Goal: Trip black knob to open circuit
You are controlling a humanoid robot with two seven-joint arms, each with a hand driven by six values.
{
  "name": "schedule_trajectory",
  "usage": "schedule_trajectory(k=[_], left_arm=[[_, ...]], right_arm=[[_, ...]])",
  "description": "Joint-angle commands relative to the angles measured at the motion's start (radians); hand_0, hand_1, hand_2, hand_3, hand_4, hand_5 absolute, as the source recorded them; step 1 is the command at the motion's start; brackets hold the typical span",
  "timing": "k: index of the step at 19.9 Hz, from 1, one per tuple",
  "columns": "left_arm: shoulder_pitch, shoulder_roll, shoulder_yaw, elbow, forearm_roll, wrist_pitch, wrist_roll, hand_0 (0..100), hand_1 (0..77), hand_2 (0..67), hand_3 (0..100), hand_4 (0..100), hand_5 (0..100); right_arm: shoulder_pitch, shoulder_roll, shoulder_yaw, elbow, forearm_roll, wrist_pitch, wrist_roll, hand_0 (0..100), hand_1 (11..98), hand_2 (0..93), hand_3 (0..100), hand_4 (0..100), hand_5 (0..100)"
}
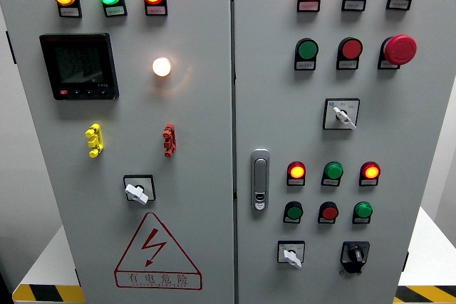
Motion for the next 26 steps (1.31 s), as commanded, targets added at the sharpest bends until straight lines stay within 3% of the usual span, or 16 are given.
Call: schedule_trajectory(k=[1,3,4,6,8,10,13,15,16,18,19,20,21,23,24,26], left_arm=[[-0.001,0.0,0.0,0.0,0.0,0.0,0.0,0,3.0,12.9,21,7,2],[0.0,0.0,0.0,0.0,0.0,0.0,0.0,0,3.0,12.9,21,7,2],[0.0,0.0,0.0,0.0,0.0,0.0,0.0,0,3.1,12.9,21,7,2],[0.0,0.0,0.0,0.0,0.0,0.0,0.0,0,3.0,12.9,21,7,2],[0.0,0.0,0.0,0.0,0.0,0.0,0.0,0,3.0,12.9,21,7,2],[0.0,0.0,0.0,0.0,0.0,0.0,0.0,0,3.0,12.9,21,7,2],[0.0,0.0,0.0,0.0,0.0,0.0,0.0,0,3.0,12.9,21,7,2],[0.0,0.0,0.0,0.0,0.0,0.0,0.0,0,3.0,12.9,21,7,2],[0.0,0.0,0.0,0.0,0.0,0.0,0.0,0,3.0,12.9,21,7,2],[0.0,0.0,0.0,0.0,0.0,0.0,0.0,0,3.0,12.9,21,7,2],[0.0,0.0,0.0,0.0,0.0,0.0,0.0,0,3.0,12.9,21,7,2],[-0.001,0.0,0.0,0.0,0.0,0.0,0.0,0,3.1,12.9,21,7,2],[0.0,0.0,0.0,0.0,0.0,0.0,0.0,0,3.2,12.9,21,7,2],[0.0,0.0,0.0,0.0,0.0,0.0,0.0,0,3.1,12.9,21,7,2],[0.0,0.0,0.0,0.0,0.0,0.0,0.0,0,3.1,12.9,21,7,2],[-0.001,0.0,0.0,0.0,0.0,0.0,0.0,0,3.1,12.9,21,7,2]], right_arm=[[0.01,0.0,0.022,0.005,-0.017,0.0,-0.006,67,35.3,3.2,13,9,16],[0.016,0.0,0.152,0.003,-0.103,0.0,-0.025,67,35.3,3.2,13,9,16],[0.019,0.0,0.245,0.005,-0.191,0.0,-0.041,67,35.3,3.2,13,9,16],[0.015,0.0,0.423,0.002,-0.423,0.032,-0.076,67,35.4,3.2,13,9,16],[0.015,0.0,0.566,0.005,-0.572,0.084,-0.102,67,35.4,3.2,13,9,16],[0.019,0.0,0.613,0.023,-0.603,0.118,-0.141,67,35.3,3.1,13,8,16],[0.074,-0.0015,0.553,0.0,-0.579,0.12,-0.138,68,34.9,2.9,13,8,15],[0.088,-0.0138,0.536,-0.009,-0.513,0.121,-0.138,68,34.4,2.9,12,7,15],[0.116,-0.0093,0.518,-0.027,-0.475,0.118,-0.138,68,34.1,2.8,12,7,15],[0.123,-0.0077,0.488,-0.032,-0.455,0.11,-0.138,68,34.0,2.8,12,7,15],[0.123,-0.0062,0.517,-0.035,-0.47,0.11,-0.142,68,34.0,2.8,12,7,15],[0.123,-0.0001,0.569,-0.032,-0.499,0.112,-0.145,68,34.0,2.8,12,7,15],[0.125,0.0015,0.656,-0.028,-0.575,0.115,-0.148,68,34.0,2.8,12,7,15],[0.127,0.0015,0.746,0.013,-0.735,0.117,-0.159,68,34.1,2.9,12,7,15],[0.127,0.0015,0.766,0.04,-0.767,0.115,-0.161,68,34.1,2.9,12,7,15],[0.13,0.0031,0.899,0.116,-0.81,0.115,-0.165,68,34.0,2.9,12,7,14]])
